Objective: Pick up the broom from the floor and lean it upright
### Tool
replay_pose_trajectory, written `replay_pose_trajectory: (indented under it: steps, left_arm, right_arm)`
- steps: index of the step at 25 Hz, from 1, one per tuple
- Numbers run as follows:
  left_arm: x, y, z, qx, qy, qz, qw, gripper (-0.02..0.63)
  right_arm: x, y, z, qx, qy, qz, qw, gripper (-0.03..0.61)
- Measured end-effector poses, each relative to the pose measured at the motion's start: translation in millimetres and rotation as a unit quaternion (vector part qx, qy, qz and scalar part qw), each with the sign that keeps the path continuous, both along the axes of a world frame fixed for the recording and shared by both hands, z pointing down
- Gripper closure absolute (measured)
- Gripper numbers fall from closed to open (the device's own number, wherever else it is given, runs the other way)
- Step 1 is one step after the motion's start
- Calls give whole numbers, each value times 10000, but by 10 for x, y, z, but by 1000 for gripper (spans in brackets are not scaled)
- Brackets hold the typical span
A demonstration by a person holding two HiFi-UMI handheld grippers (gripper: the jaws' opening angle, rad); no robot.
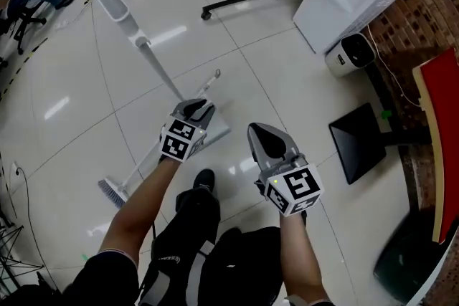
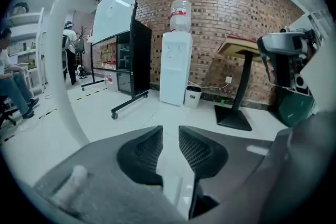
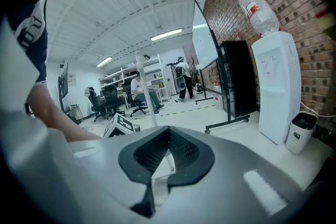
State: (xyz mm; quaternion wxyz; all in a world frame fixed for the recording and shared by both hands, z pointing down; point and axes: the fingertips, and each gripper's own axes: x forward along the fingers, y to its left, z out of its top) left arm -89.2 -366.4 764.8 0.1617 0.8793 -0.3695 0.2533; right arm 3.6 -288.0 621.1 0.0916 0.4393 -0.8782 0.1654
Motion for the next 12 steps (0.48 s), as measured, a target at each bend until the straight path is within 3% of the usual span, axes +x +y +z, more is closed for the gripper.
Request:
replay_pose_trajectory:
  steps: [6,12]
  left_arm:
    - [-43,-619,1318,217,-454,-279,9983,454]
    - [-68,-1127,2195,149,-886,-349,9953,421]
  right_arm:
    - [75,-368,1239,-83,105,-23,9999,572]
    - [192,-806,1846,66,-110,309,9994,572]
